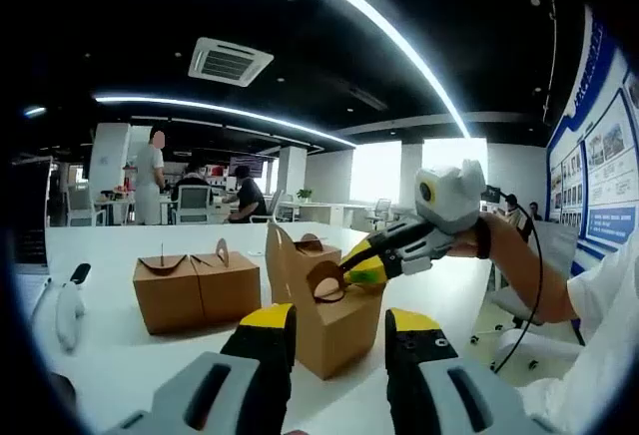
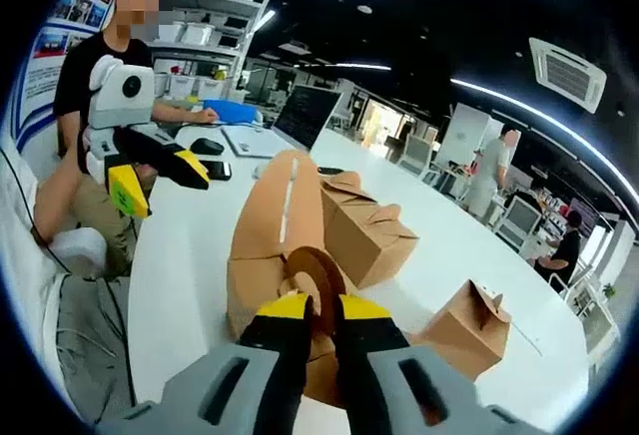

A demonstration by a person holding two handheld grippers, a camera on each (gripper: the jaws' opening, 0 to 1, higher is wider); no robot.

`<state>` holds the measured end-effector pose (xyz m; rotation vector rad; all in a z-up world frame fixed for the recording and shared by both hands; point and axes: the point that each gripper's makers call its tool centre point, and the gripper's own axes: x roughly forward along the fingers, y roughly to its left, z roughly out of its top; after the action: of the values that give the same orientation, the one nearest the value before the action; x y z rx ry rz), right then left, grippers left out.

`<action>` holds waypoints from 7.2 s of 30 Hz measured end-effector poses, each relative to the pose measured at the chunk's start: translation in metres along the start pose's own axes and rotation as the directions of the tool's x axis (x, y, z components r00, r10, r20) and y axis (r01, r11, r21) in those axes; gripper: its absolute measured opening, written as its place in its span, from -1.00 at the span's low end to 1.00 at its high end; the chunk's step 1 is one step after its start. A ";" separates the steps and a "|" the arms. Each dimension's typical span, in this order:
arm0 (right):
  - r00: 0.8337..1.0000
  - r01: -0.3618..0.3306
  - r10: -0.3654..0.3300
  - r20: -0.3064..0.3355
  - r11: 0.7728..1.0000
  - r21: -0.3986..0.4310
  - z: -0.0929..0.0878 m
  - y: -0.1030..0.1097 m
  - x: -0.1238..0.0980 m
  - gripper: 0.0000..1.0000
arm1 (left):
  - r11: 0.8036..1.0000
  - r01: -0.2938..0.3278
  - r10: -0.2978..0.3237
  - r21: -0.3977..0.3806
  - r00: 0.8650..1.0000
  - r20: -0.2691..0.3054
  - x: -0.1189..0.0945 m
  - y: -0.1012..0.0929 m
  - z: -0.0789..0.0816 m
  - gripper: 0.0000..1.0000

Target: Pick up one paper box from the group, open the paper box, and remove the item inside

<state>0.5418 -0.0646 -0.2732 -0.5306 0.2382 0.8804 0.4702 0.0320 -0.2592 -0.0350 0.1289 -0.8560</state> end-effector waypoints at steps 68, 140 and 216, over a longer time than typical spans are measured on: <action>0.987 -0.027 0.050 0.156 0.989 -0.142 0.044 0.024 -0.036 -0.95 | 1.000 0.010 -0.007 0.021 0.989 -0.147 0.047 -0.011 -0.058 -0.09; 0.954 -0.262 0.279 0.112 0.954 -0.145 -0.006 0.095 -0.064 -0.94 | 0.997 0.021 -0.025 -0.077 0.998 -0.049 0.016 0.005 -0.030 -0.20; 0.992 -0.048 0.018 -0.122 0.969 -0.244 0.000 0.002 -0.002 -0.16 | 0.997 -0.015 0.008 -0.082 0.996 -0.089 0.057 0.000 -0.039 -0.23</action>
<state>0.5385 -0.0653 -0.2733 -0.8142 0.2480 0.9175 0.5020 -0.0097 -0.3039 -0.0738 0.2473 -0.8410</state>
